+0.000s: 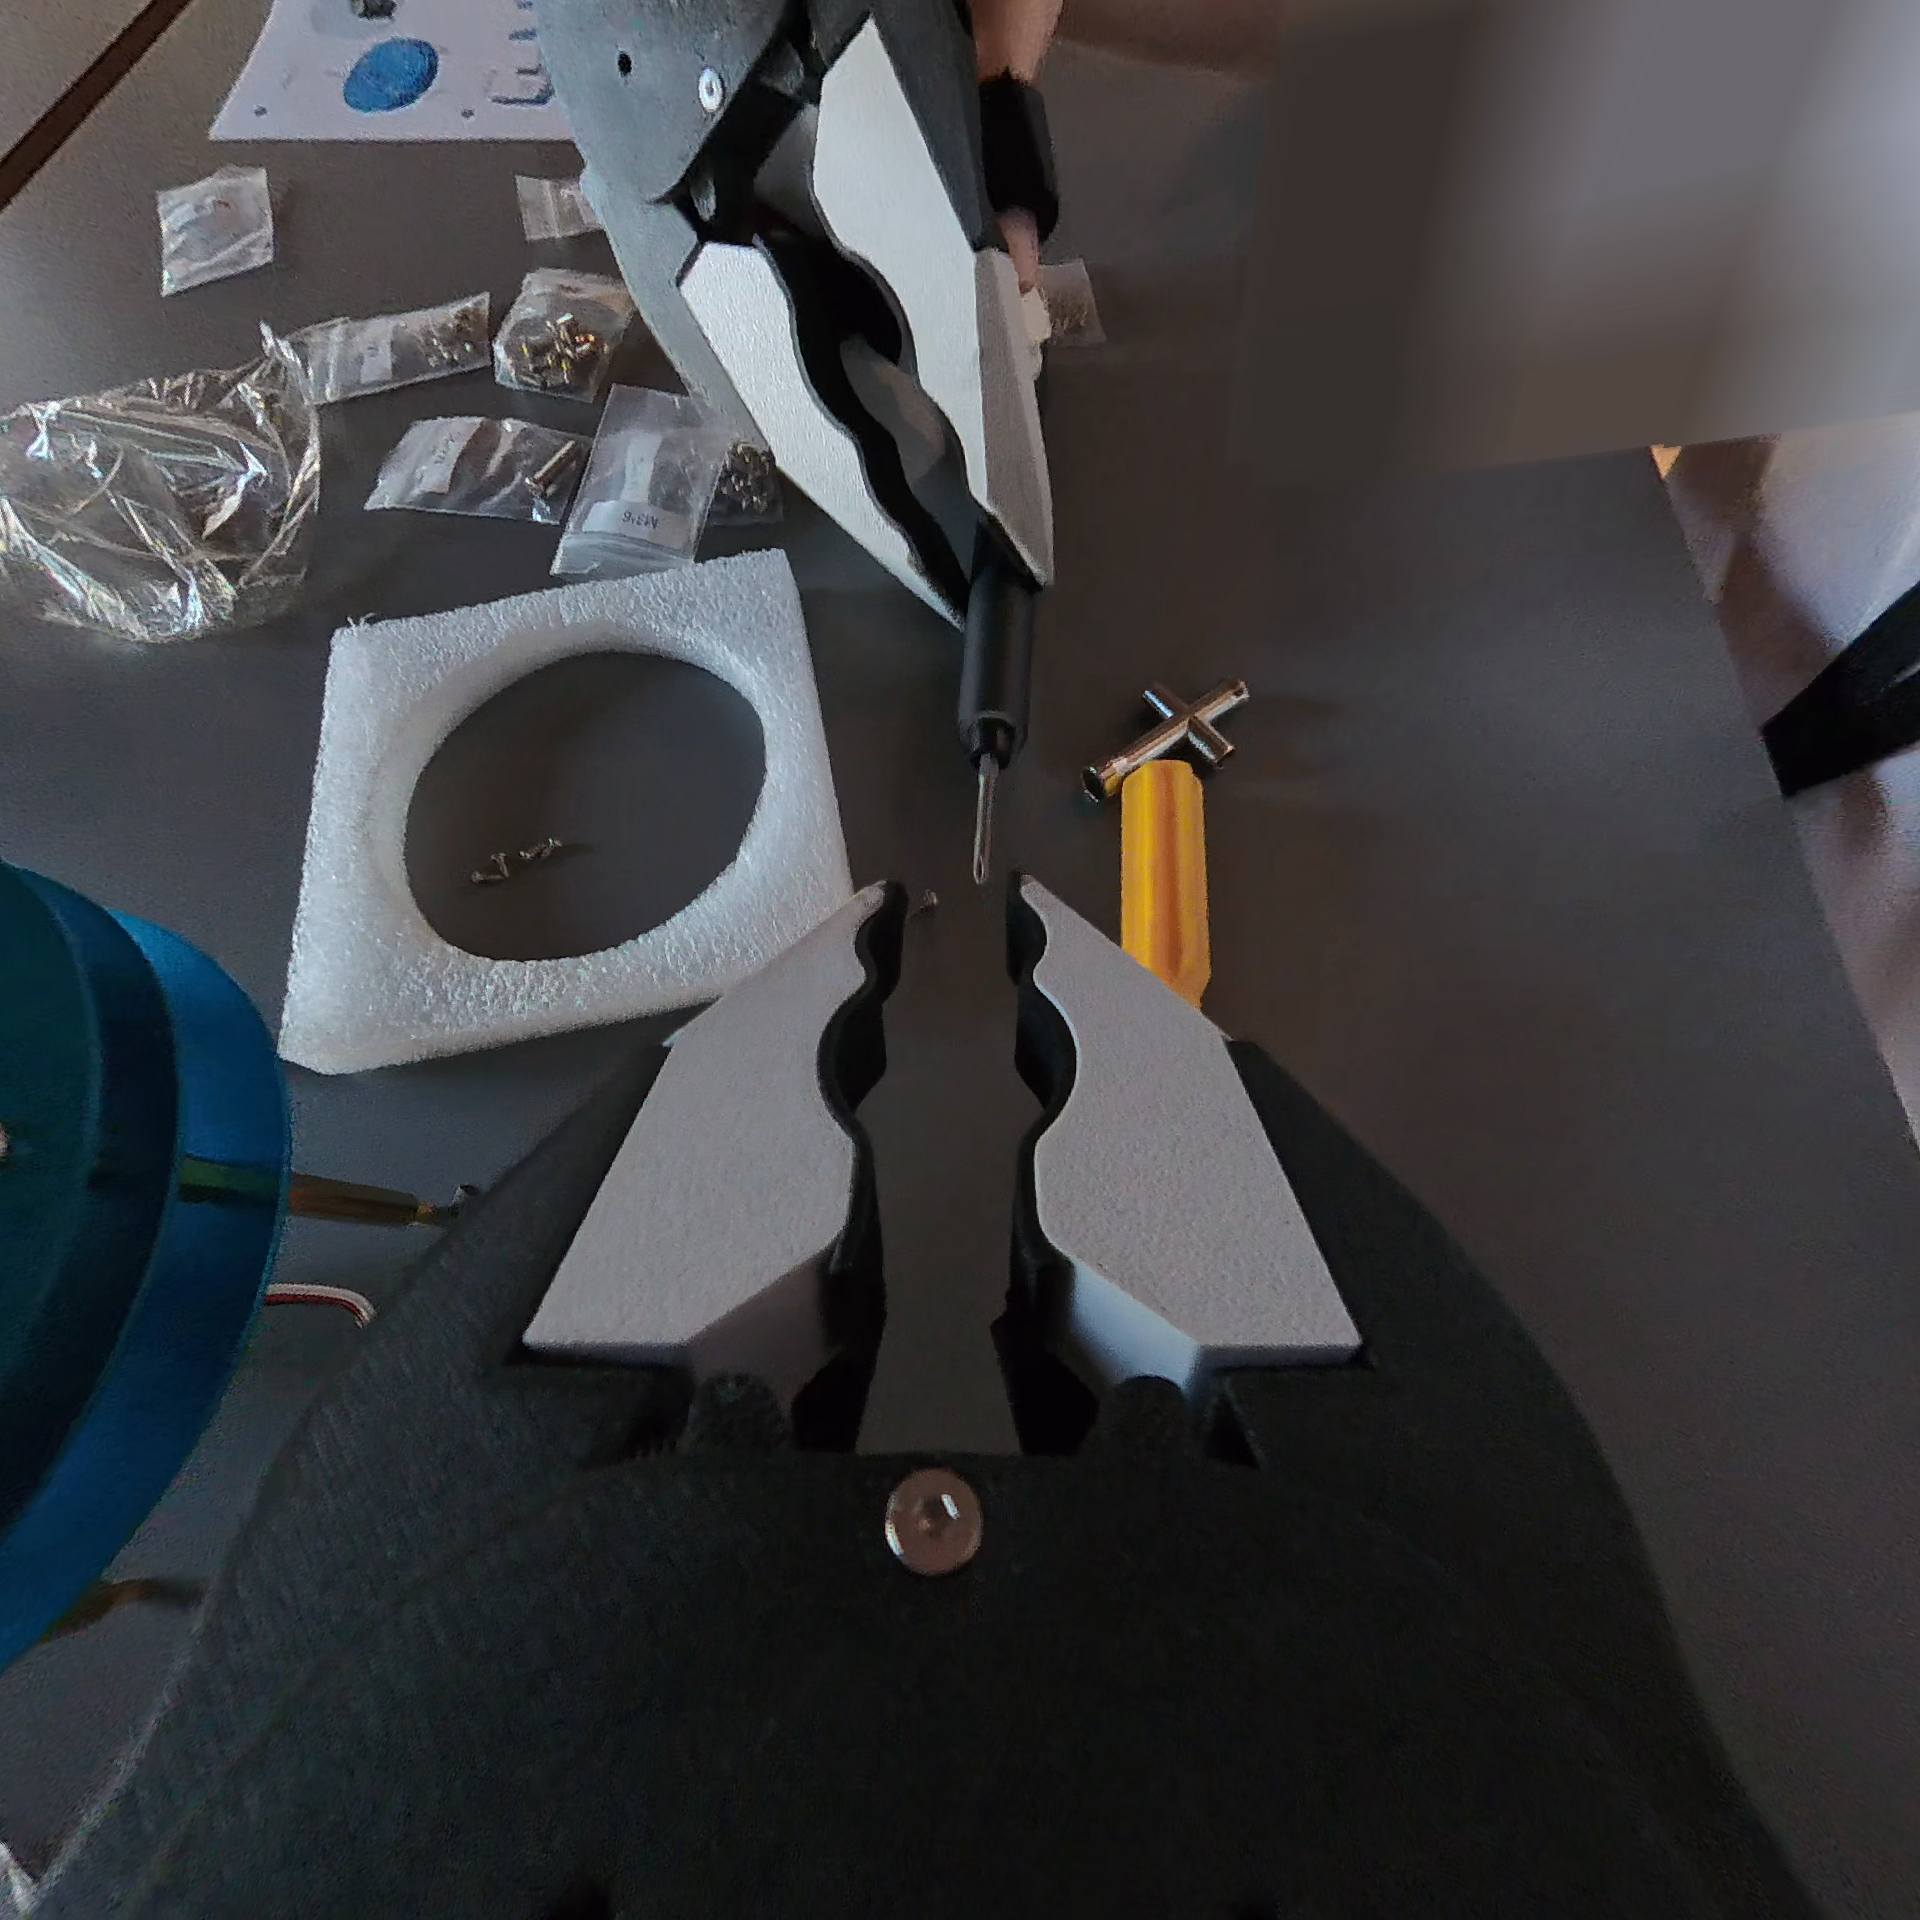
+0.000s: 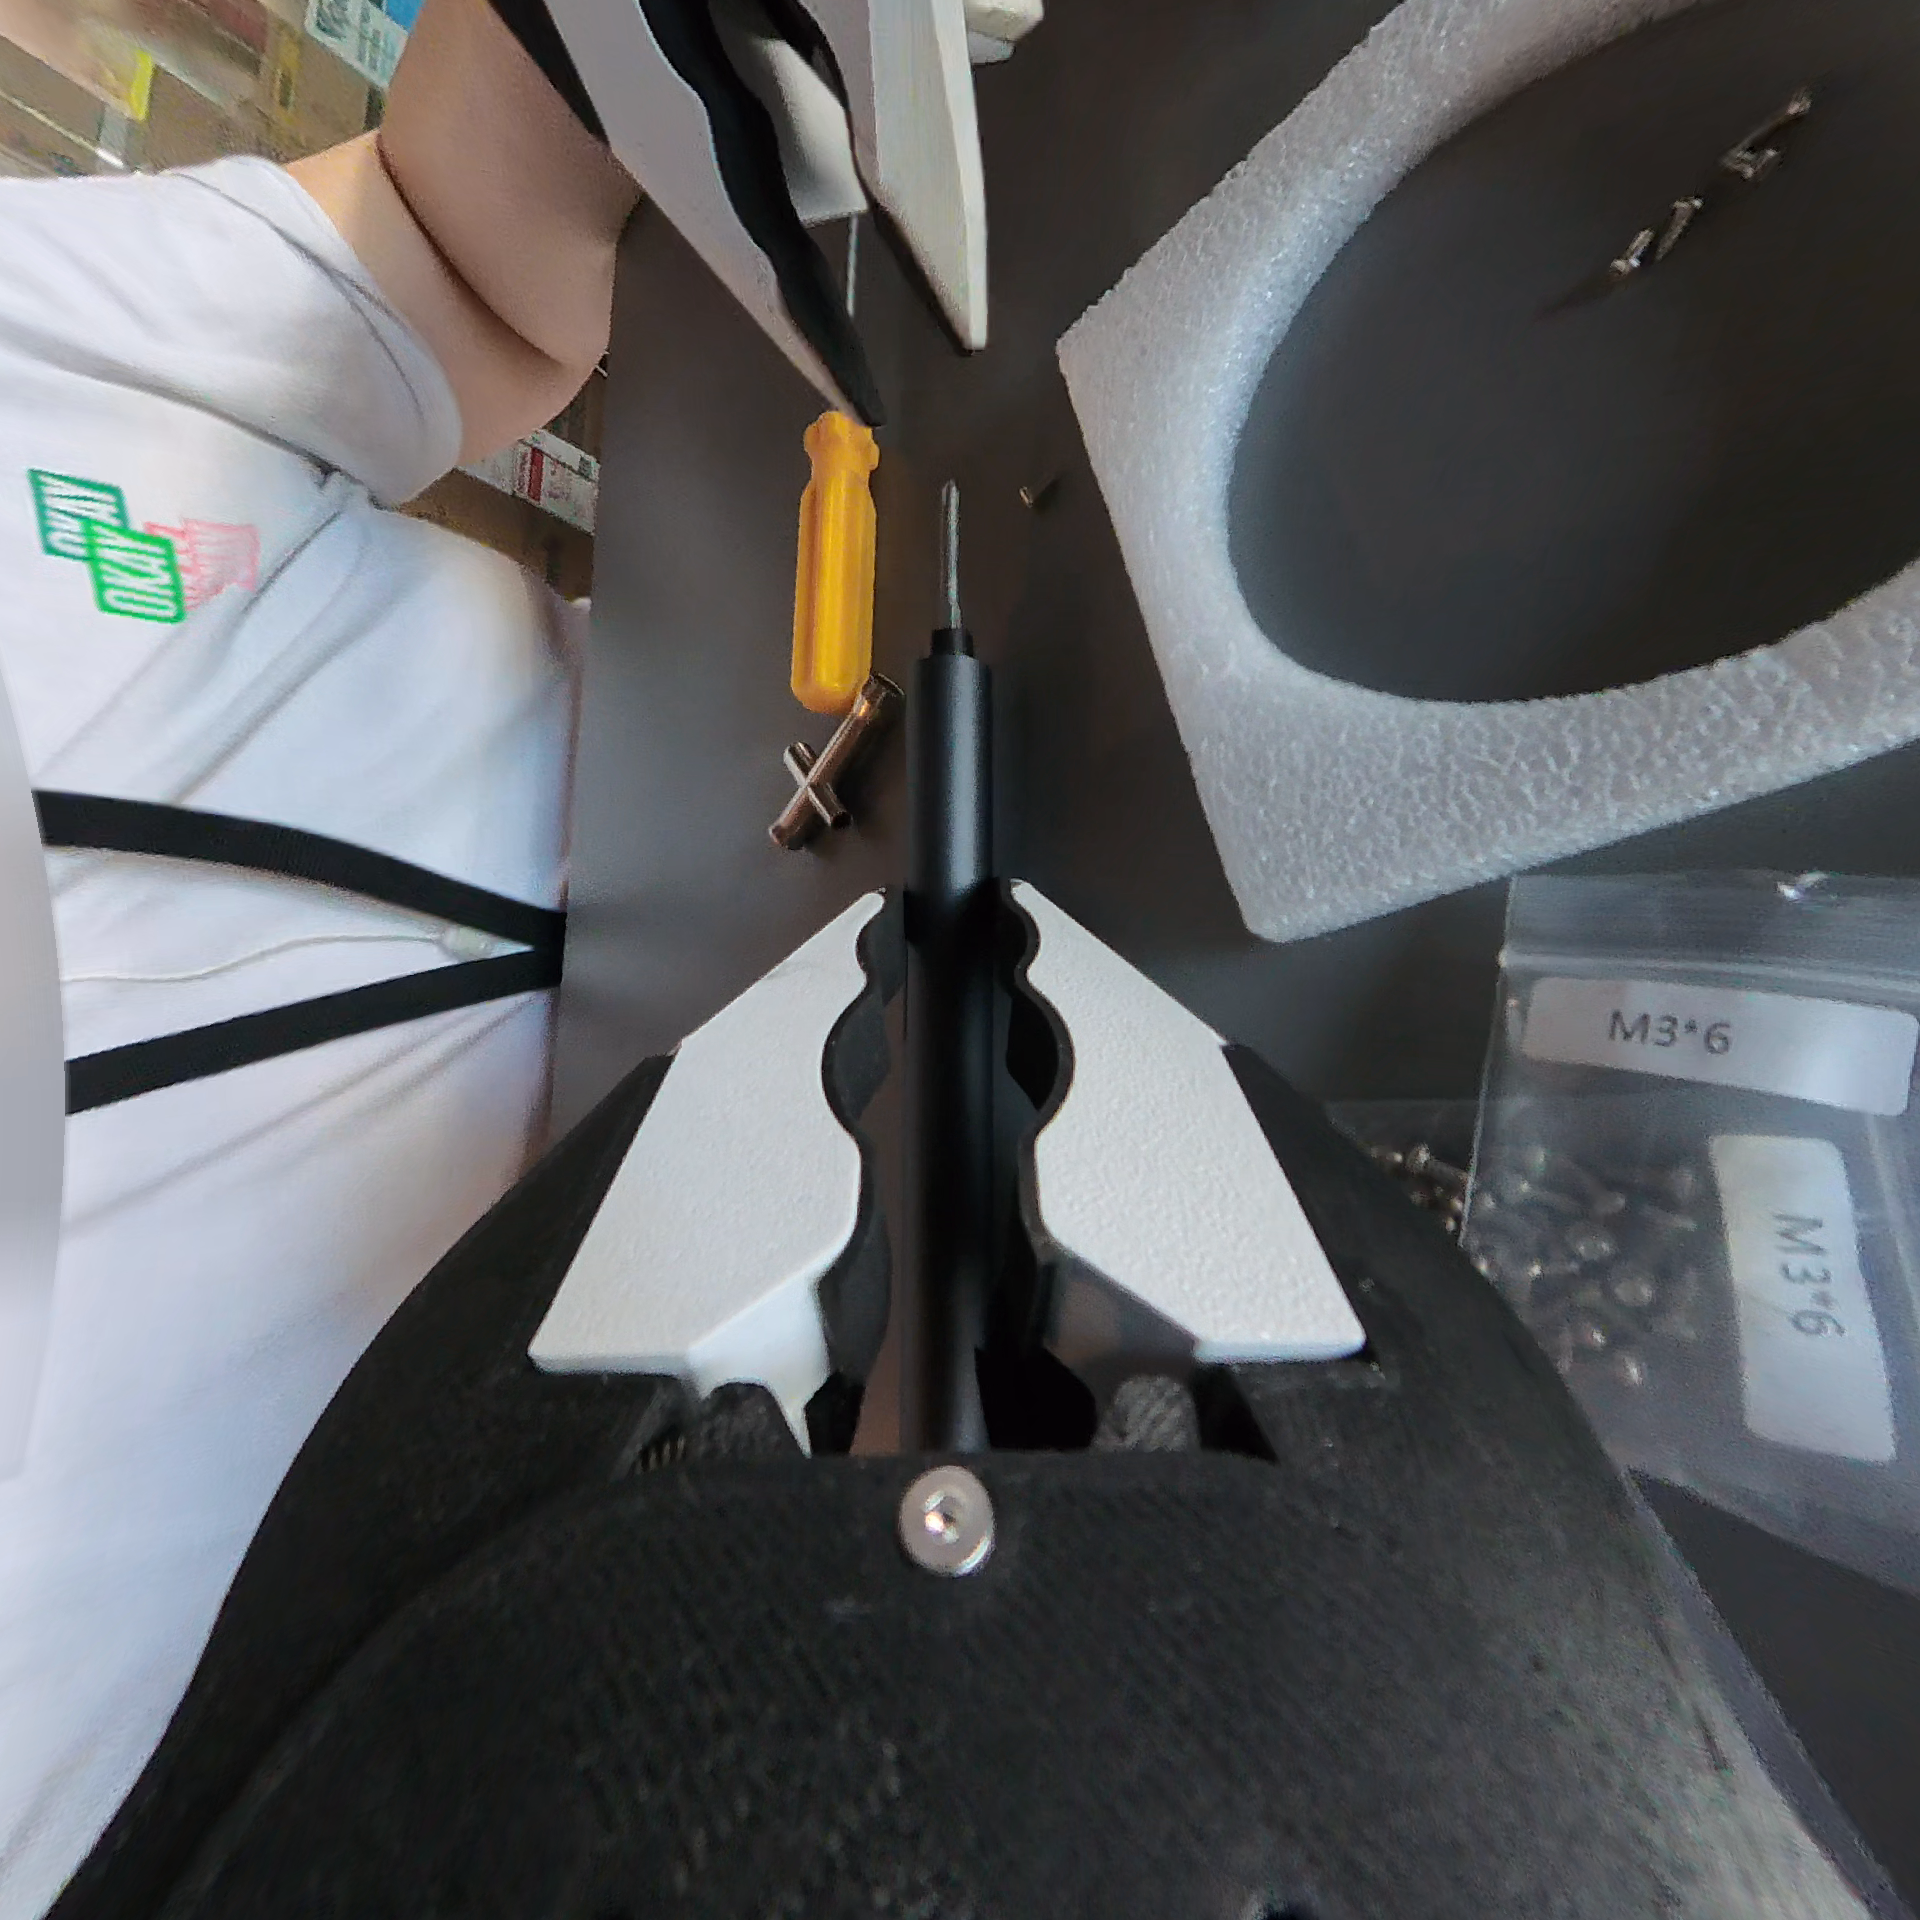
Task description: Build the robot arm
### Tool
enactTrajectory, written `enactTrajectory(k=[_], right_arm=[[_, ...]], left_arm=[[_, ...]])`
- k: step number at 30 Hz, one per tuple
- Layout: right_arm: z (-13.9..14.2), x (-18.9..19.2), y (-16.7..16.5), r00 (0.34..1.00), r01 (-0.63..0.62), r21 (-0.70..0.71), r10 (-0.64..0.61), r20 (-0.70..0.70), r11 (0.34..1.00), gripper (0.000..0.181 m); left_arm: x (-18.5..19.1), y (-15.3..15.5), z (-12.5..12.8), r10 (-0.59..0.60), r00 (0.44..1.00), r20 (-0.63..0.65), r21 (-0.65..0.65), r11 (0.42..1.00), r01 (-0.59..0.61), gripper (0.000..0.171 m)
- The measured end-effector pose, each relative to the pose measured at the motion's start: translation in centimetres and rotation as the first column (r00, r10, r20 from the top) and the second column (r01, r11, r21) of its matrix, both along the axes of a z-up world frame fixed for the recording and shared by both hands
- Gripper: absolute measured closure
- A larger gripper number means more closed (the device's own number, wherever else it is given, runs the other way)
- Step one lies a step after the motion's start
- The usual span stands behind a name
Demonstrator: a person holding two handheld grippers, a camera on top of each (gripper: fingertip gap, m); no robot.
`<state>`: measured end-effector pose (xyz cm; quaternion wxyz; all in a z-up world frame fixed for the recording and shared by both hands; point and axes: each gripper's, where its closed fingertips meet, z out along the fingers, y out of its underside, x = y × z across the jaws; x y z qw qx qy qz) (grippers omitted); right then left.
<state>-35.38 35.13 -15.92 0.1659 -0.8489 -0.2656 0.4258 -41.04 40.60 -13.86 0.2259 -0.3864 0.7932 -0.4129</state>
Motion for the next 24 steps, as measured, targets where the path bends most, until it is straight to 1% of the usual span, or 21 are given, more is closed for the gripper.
enactTrajectory(k=[2, 3, 6, 8, 10, 14, 17, 21, 24], right_arm=[[0.0, 0.2, -0.3, 1.000, 0.029, 0.002, -0.029, -0.008, 1.000, 0.166], [0.0, 0.2, -0.4, 0.998, 0.062, -0.007, -0.062, -0.017, 0.998, 0.166], [0.0, 0.2, -0.4, 0.990, 0.137, -0.020, -0.137, -0.009, 0.990, 0.166], [0.0, 0.1, -0.6, 0.983, 0.183, -0.045, -0.184, -0.008, 0.982, 0.166], [0.0, -0.2, -1.2, 0.981, 0.195, -0.071, -0.196, -0.009, 0.978, 0.166], [0.1, -0.9, -2.1, 0.973, 0.231, -0.134, -0.232, 0.004, 0.964, 0.166], [0.1, -1.7, -2.4, 0.972, 0.229, -0.168, -0.235, -0.016, 0.959, 0.166], [0.2, -2.1, -2.4, 0.965, 0.239, -0.219, -0.256, -0.052, 0.946, 0.166], [0.2, -1.9, -2.6, 0.967, 0.240, -0.215, -0.253, -0.035, 0.947, 0.166]], left_arm=[[0.1, 0.0, 0.2, 0.005, 1.000, 0.000, -0.025, 1.000, -0.005, 0.153], [0.0, 0.0, 0.2, 0.001, 1.000, -0.003, -0.031, 1.000, -0.001, 0.153], [-0.3, 0.2, -0.2, -0.004, 1.000, -0.019, 0.010, 1.000, 0.004, 0.151], [-0.2, 0.2, -0.3, 0.010, 1.000, -0.025, 0.012, 1.000, -0.009, 0.151], [0.0, -0.1, -0.2, 0.015, 1.000, -0.025, -0.006, 1.000, -0.015, 0.151], [0.3, -0.2, 0.1, 0.025, 1.000, -0.006, 0.012, 1.000, -0.025, 0.153], [0.2, -0.1, -0.2, 0.014, 1.000, -0.002, 0.043, 0.999, -0.014, 0.153], [0.2, 0.3, -0.9, 0.007, 1.000, 0.000, 0.083, 0.997, -0.007, 0.160], [0.4, 0.0, -1.1, -0.001, 1.000, 0.000, 0.096, 0.995, 0.001, 0.159]])
